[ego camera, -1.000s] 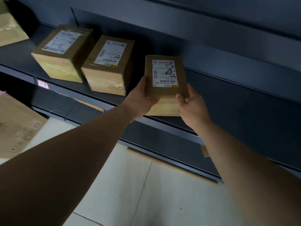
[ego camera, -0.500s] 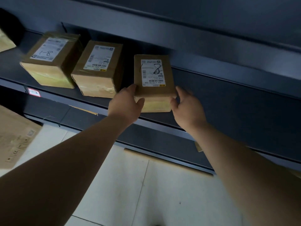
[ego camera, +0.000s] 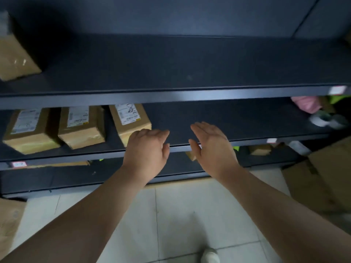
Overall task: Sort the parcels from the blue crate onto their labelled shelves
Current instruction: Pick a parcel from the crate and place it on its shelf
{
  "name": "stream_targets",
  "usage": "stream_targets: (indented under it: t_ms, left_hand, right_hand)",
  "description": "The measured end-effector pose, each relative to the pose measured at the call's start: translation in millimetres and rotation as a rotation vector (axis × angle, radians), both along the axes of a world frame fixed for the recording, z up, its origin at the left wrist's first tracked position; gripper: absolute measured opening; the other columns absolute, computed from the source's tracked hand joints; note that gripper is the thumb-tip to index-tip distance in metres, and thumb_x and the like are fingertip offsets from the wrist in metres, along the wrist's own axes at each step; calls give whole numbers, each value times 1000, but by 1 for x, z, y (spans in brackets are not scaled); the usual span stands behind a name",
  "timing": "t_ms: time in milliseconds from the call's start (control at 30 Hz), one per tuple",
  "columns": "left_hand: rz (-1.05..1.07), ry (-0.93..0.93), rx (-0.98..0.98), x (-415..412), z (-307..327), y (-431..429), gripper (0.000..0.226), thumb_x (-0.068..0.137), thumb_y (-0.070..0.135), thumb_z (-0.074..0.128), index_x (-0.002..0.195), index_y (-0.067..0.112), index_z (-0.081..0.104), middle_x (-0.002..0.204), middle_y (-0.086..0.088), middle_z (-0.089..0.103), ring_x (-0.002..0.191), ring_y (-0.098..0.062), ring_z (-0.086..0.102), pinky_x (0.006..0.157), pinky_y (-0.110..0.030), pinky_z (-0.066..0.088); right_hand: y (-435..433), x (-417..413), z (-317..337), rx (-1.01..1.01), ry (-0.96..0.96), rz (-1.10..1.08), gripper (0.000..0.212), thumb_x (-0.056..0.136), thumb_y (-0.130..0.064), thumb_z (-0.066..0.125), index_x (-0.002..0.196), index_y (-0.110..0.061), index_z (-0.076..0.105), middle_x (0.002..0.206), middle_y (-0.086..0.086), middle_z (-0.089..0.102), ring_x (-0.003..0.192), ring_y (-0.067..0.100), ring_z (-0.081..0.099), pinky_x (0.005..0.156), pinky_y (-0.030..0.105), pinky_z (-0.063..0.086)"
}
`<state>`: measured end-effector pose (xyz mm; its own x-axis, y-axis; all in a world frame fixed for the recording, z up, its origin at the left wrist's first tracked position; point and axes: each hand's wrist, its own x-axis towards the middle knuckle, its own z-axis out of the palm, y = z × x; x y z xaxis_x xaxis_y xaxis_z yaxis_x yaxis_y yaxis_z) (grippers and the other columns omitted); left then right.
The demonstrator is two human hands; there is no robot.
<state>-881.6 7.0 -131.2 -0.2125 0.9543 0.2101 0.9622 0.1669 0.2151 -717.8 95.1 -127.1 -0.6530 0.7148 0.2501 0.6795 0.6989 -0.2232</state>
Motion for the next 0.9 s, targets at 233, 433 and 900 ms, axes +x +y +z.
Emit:
stream_targets:
  t_ms: [233, 433, 900]
  left_hand:
    - [-232, -15, 99, 122, 86, -11, 34, 80, 22, 66, 112, 12, 68, 93, -5, 73, 81, -33, 65, 75, -40, 50]
    - [-429, -79, 93, 251, 132, -35, 35, 80, 23, 66, 113, 15, 67, 97, -1, 72, 88, -29, 64, 78, -39, 46]
    - [-887, -91, -7, 570, 197, -196, 38, 82, 29, 67, 118, 17, 66, 96, -1, 72, 84, -29, 64, 72, -37, 48]
  right_hand:
    - [-55, 139, 88, 29, 37, -213, 37, 85, -20, 67, 118, -4, 62, 119, 12, 65, 114, 30, 59, 100, 44, 43]
    - [-123, 274, 146, 18, -1, -409, 41, 89, -25, 56, 125, -7, 58, 127, 10, 60, 121, 29, 54, 106, 44, 39]
    - [-395, 578, 204, 20, -46, -1001, 42, 83, -23, 70, 121, -10, 61, 122, 7, 64, 117, 27, 57, 105, 38, 32]
